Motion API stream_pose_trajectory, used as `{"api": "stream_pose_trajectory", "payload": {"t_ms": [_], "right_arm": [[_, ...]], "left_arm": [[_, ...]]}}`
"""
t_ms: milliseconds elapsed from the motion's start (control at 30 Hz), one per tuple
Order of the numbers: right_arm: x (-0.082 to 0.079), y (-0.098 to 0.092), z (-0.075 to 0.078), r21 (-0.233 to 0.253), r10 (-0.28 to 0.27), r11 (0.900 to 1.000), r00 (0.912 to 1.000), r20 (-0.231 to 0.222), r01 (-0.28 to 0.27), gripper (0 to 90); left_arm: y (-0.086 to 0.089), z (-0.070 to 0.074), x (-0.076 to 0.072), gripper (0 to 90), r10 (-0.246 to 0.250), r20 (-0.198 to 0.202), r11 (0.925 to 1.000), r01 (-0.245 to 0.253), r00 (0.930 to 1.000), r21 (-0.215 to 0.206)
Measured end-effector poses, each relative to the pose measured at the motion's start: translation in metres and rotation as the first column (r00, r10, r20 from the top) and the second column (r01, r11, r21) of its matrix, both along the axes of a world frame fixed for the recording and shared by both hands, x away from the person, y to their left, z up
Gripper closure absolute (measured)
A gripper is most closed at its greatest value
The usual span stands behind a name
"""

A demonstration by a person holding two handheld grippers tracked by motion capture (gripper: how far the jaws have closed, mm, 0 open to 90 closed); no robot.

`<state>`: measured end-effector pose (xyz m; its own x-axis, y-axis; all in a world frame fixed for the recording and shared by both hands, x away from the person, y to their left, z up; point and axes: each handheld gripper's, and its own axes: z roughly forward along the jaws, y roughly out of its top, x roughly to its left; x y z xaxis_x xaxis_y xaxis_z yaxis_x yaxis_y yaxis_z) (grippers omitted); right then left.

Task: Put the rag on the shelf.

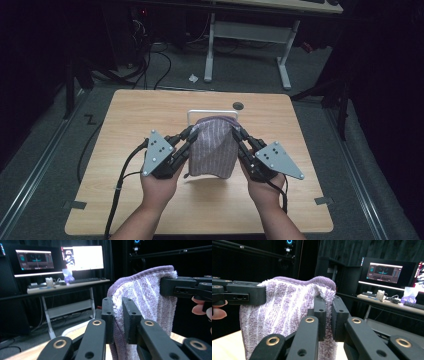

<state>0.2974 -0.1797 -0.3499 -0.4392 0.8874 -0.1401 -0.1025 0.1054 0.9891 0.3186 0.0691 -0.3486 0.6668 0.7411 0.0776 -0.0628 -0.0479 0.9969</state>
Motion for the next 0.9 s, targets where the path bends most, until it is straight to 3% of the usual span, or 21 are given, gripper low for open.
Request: {"api": "stream_pose_trajectory", "payload": {"t_ms": [333,567,900], "right_arm": [[0.000,-0.003,0.013,0.004,-0.003,1.000,0.9996,0.028,0.003,84.6],[0.004,-0.005,0.016,0.007,-0.003,1.000,0.9998,0.019,0.003,84.7],[0.041,-0.007,0.029,0.007,-0.018,1.000,0.9996,-0.020,0.019,84.7]], "left_arm": [[-0.002,0.011,-0.003,81.1,-0.009,0.025,1.0000,0.009,0.9996,0.005],[0.000,0.015,0.008,81.1,-0.038,-0.011,0.9991,0.038,0.9992,-0.018],[-0.003,0.026,0.054,81.0,0.007,-0.021,0.9995,-0.006,0.9998,0.032]]}}
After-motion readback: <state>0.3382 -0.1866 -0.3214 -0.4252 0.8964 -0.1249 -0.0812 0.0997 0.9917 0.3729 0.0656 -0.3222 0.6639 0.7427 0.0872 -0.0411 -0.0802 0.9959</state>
